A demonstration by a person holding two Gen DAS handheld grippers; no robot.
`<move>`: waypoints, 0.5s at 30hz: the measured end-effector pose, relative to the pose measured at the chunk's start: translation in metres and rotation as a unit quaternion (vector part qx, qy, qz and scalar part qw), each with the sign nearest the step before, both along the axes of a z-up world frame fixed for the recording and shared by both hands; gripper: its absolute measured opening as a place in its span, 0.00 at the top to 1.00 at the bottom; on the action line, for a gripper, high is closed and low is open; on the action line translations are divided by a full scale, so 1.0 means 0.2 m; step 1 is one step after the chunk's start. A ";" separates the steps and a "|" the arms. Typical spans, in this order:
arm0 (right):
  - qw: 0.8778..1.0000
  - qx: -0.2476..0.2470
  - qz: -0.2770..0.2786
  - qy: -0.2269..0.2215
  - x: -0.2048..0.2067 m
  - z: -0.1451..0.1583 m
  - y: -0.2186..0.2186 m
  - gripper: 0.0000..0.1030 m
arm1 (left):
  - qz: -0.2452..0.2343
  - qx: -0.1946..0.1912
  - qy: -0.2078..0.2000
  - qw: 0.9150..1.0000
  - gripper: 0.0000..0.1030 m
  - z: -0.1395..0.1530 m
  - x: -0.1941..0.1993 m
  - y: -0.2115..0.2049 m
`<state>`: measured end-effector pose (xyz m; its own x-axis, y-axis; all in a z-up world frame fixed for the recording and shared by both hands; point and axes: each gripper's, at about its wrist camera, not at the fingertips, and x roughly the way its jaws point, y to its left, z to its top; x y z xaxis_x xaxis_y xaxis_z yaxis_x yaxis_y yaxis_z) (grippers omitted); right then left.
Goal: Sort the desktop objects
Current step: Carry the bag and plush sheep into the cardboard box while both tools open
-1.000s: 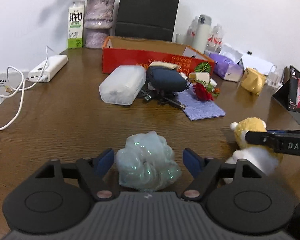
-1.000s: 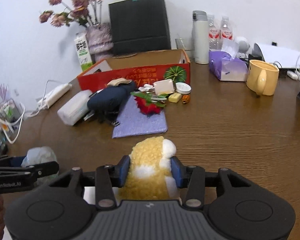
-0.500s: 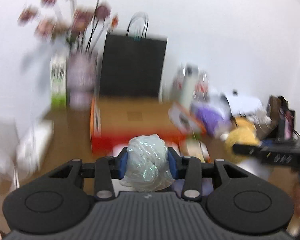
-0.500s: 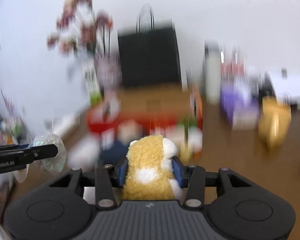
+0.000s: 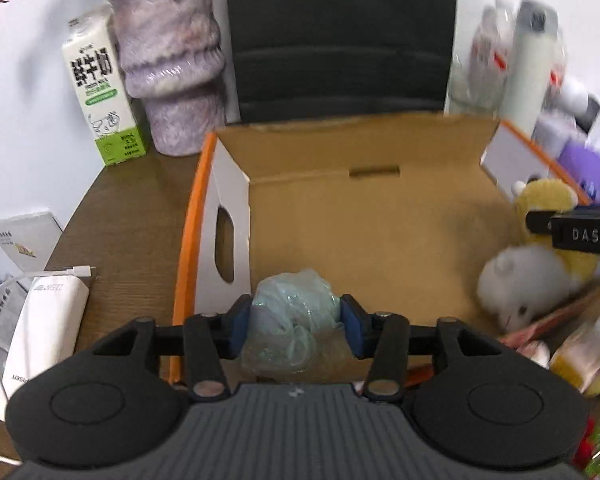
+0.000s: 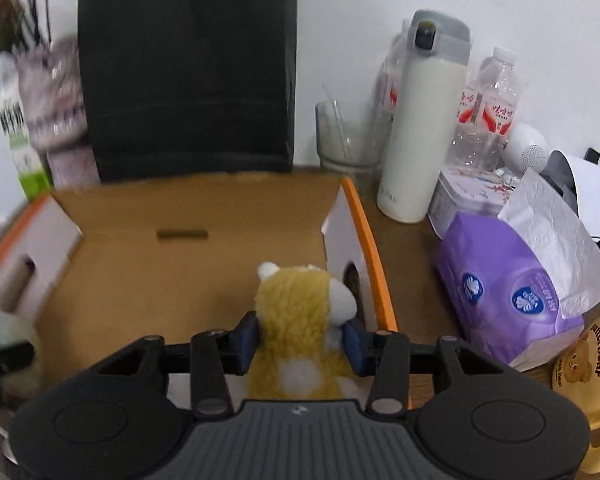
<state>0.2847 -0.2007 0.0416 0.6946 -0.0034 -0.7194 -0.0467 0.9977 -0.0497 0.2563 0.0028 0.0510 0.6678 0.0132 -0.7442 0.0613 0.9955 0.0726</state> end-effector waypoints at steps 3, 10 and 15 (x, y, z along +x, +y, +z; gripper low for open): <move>0.999 -0.024 -0.009 -0.019 -0.01 -0.05 0.00 0.57 | -0.002 -0.003 0.005 1.000 0.47 0.02 0.01 0.03; 1.000 0.006 0.016 -0.018 -0.12 0.17 -0.03 0.32 | -0.001 -0.050 -0.017 0.999 0.25 0.24 -0.11 0.14; 0.996 0.061 0.040 -0.041 -0.40 0.31 -0.14 0.23 | 0.001 -0.095 -0.053 0.994 0.14 0.38 -0.37 0.22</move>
